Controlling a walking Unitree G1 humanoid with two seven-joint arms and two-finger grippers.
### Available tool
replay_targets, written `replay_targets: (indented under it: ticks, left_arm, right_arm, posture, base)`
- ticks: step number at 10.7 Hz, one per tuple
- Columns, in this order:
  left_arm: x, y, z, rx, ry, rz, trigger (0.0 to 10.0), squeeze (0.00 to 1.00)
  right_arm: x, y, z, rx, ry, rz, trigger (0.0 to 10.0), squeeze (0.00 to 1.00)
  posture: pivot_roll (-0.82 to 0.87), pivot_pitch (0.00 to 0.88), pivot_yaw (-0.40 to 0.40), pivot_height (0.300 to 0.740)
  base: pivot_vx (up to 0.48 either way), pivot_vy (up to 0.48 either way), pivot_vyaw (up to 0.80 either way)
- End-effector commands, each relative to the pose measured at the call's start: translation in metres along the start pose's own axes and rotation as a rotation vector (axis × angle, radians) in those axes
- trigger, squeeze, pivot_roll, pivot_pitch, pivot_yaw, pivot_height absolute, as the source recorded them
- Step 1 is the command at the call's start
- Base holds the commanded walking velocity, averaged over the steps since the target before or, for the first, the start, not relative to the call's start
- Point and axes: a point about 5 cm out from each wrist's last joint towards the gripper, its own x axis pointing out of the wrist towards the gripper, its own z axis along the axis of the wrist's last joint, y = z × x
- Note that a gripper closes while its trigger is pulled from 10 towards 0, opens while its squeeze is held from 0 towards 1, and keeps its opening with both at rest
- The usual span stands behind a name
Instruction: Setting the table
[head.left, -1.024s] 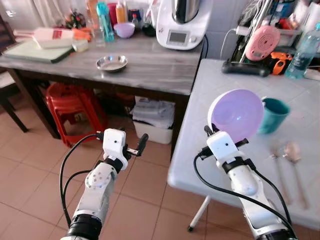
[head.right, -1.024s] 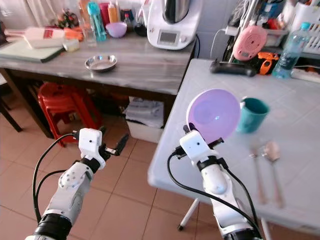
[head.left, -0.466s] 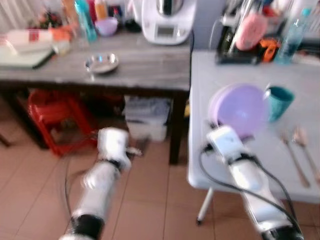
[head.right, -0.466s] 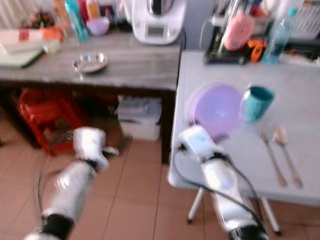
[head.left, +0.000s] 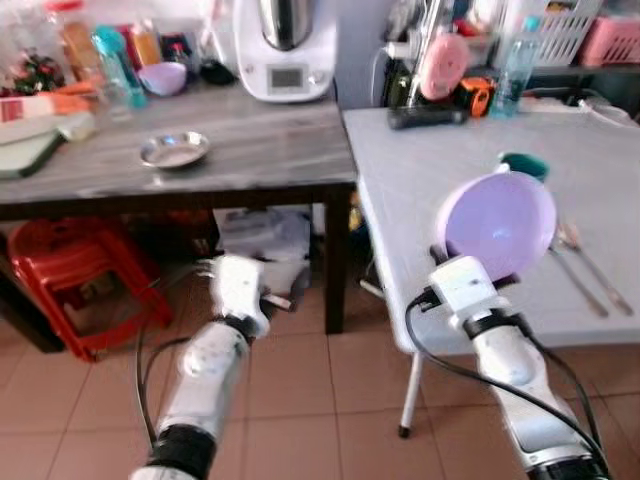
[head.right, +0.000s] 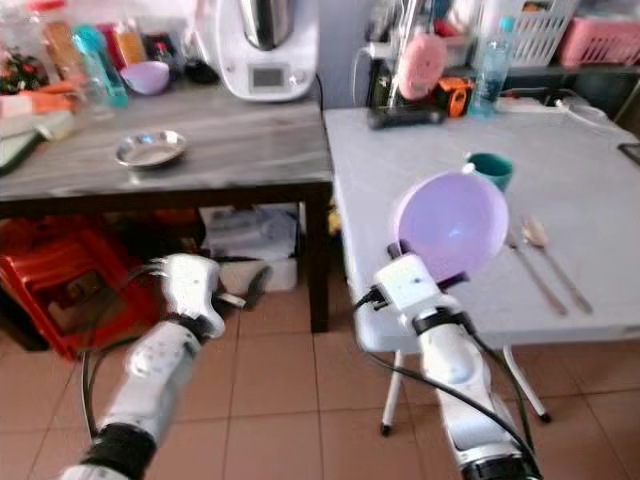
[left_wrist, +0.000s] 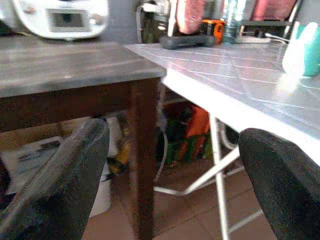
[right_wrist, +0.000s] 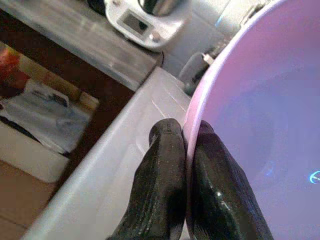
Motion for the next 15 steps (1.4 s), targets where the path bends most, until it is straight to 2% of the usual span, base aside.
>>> replay_targets:
  ticks: [1, 7, 8, 9, 10, 11, 13, 14, 15]
  left_arm:
    - [-0.004, 0.013, 0.001, 0.024, 0.003, 0.045, 10.0, 0.0]
    - [-0.003, 0.013, 0.0, 0.027, 0.004, 0.068, 10.0, 0.0]
    - [-0.003, 0.017, 0.001, 0.053, 0.004, 0.103, 10.0, 0.0]
    - [-0.003, 0.02, 0.002, 0.067, 0.002, 0.125, 10.0, 0.0]
    - [-0.004, 0.029, 0.005, 0.087, -0.008, 0.169, 10.0, 0.0]
    - [-0.01, 0.038, 0.004, 0.115, 0.004, 0.21, 10.0, 0.0]
    - [-0.026, 0.054, -0.003, 0.147, 0.033, 0.302, 10.0, 0.0]
    - [-0.033, 0.056, -0.009, 0.138, 0.052, 0.32, 10.0, 0.0]
    - [-0.034, 0.052, -0.011, 0.136, 0.054, 0.31, 10.0, 0.0]
  right_arm:
    - [0.005, 0.004, 0.013, 0.012, -0.057, 0.007, 10.0, 0.0]
    - [0.005, 0.005, 0.015, 0.012, -0.068, 0.018, 10.0, 0.0]
    - [0.002, 0.005, 0.014, 0.017, -0.067, 0.014, 10.0, 0.0]
    - [0.001, 0.005, 0.013, 0.039, -0.063, 0.0, 10.0, 0.0]
    - [-0.006, 0.003, 0.012, 0.099, -0.048, -0.037, 10.0, 0.0]
    - [-0.013, 0.003, 0.012, 0.147, -0.037, -0.056, 10.0, 0.0]
    - [-0.024, 0.0, 0.004, 0.16, -0.005, -0.078, 10.0, 0.0]
    - [-0.028, -0.003, 0.0, 0.177, 0.013, -0.097, 10.0, 0.0]
    - [-0.028, -0.005, 0.0, 0.184, 0.017, -0.103, 10.0, 0.0]
  posture:
    - [-0.02, 0.0, 0.055, 0.74]
    - [-0.01, 0.0, 0.048, 0.74]
    - [-0.01, 0.0, 0.048, 0.74]
    - [-0.01, 0.0, 0.048, 0.74]
    - [-0.01, 0.0, 0.049, 0.74]
    - [-0.01, 0.0, 0.054, 0.74]
    - [-0.02, 0.0, 0.062, 0.74]
    - [-0.02, 0.0, 0.065, 0.74]
    - [-0.02, 0.0, 0.065, 0.74]
  base:
    - [0.0, 0.368, 0.0]
    - [0.0, 0.381, 0.0]
    - [0.0, 0.405, 0.0]
    - [0.0, 0.405, 0.0]
    - [0.0, 0.405, 0.0]
    - [0.0, 0.401, 0.0]
    - [0.0, 0.401, 0.0]
    - [0.0, 0.401, 0.0]
    - [0.0, 0.368, 0.41]
